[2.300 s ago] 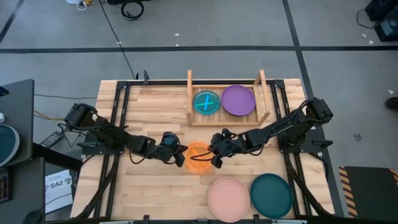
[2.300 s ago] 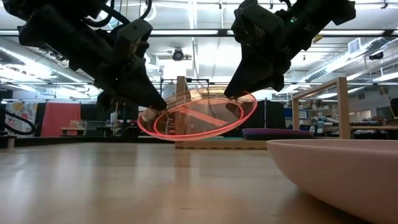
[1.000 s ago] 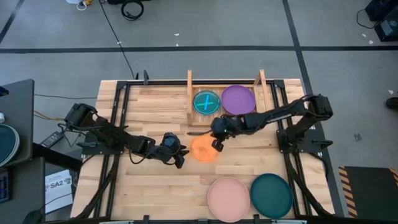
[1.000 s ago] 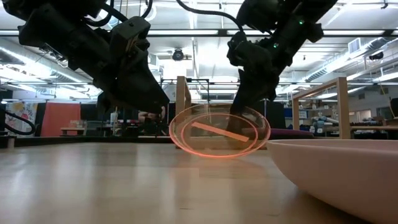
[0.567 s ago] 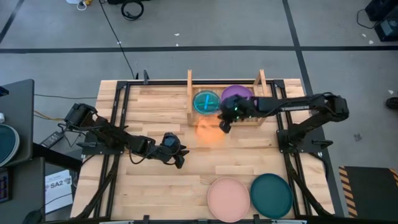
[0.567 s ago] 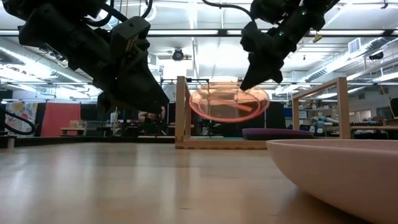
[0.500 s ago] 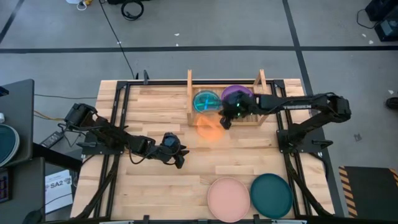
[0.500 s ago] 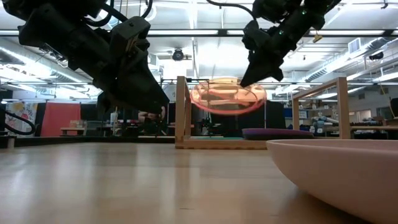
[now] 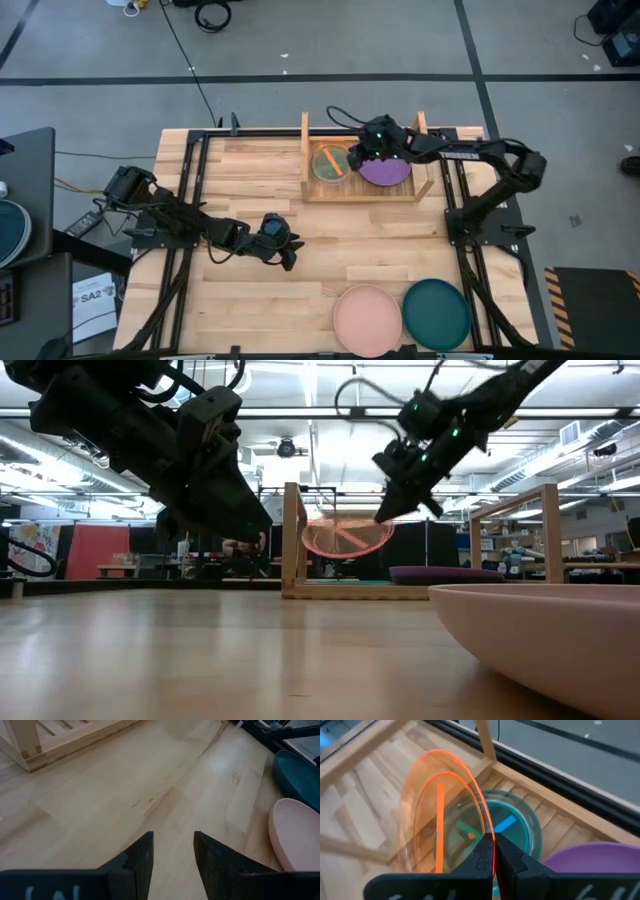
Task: Place and stack plates onto a shelf
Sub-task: Stack the small orange plate on top of the small blue plate on the shelf, then stack the large light orange plate on top of the large purple plate on the shelf
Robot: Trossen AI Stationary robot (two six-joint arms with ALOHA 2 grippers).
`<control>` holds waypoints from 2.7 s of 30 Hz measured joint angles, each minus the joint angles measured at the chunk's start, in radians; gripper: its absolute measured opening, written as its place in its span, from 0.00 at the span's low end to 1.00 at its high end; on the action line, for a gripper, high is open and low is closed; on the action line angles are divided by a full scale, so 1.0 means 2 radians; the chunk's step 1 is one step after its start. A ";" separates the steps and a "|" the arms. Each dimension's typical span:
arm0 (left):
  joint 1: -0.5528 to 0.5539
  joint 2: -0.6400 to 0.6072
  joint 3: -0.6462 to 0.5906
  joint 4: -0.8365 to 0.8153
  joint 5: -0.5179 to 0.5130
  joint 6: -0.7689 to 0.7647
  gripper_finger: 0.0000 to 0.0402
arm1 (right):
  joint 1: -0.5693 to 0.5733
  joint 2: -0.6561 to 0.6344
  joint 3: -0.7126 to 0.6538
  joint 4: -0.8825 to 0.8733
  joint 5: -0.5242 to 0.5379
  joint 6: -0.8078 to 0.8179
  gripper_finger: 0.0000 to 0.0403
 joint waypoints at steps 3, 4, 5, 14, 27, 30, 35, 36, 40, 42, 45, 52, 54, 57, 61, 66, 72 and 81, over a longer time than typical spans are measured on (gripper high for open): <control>0.000 0.000 0.000 0.000 0.000 -0.004 0.36 | -0.016 0.031 0.000 0.031 -0.019 0.006 0.02; 0.000 0.000 0.000 0.000 0.000 -0.005 0.36 | -0.021 0.039 0.000 0.035 -0.024 0.006 0.02; 0.000 0.000 0.000 0.000 0.000 -0.005 0.36 | -0.025 0.047 0.000 0.037 -0.028 0.006 0.02; 0.000 0.000 0.000 0.000 0.000 -0.006 0.36 | -0.041 0.082 0.000 0.042 -0.035 0.008 0.02; 0.000 0.000 0.000 0.000 0.000 0.002 0.36 | -0.041 0.082 0.000 0.045 -0.038 0.007 0.07; 0.000 0.000 0.000 0.000 0.000 0.002 0.36 | -0.041 0.082 0.000 0.046 -0.036 -0.002 0.09; 0.000 0.000 0.000 0.000 0.000 0.003 0.36 | -0.044 0.082 0.000 0.051 -0.035 -0.003 0.17; 0.000 0.000 0.000 0.000 0.000 0.003 0.36 | -0.045 0.082 0.000 0.052 -0.035 -0.003 0.19; 0.000 0.000 0.000 0.000 0.000 0.003 0.36 | -0.051 0.082 0.000 0.052 -0.034 -0.002 0.28; 0.000 0.000 0.000 0.000 0.000 0.003 0.36 | -0.053 0.082 0.000 0.052 -0.033 -0.002 0.32; 0.000 0.000 0.000 0.000 0.000 0.003 0.36 | -0.056 0.082 0.000 0.052 -0.034 -0.002 0.38; 0.000 0.000 0.000 0.000 0.000 0.003 0.36 | -0.056 0.082 0.000 0.052 -0.027 0.003 0.43; 0.000 0.000 0.000 0.000 0.000 0.003 0.36 | -0.056 0.082 0.000 0.052 -0.026 0.003 0.43; 0.000 0.000 0.000 0.000 0.000 0.003 0.36 | -0.049 0.082 0.000 0.052 -0.025 0.025 0.43; 0.000 0.000 0.000 0.000 0.000 0.003 0.36 | -0.032 0.082 0.000 0.052 -0.045 0.070 0.43; 0.000 0.000 0.000 0.000 0.000 0.003 0.36 | 0.009 0.082 0.000 0.052 -0.097 0.042 0.43; 0.000 0.000 0.000 0.000 0.000 0.003 0.36 | 0.086 0.082 0.000 0.052 -0.110 0.042 0.43; 0.000 0.000 0.000 0.000 0.000 0.003 0.36 | 0.234 0.082 0.000 0.052 -0.161 0.038 0.43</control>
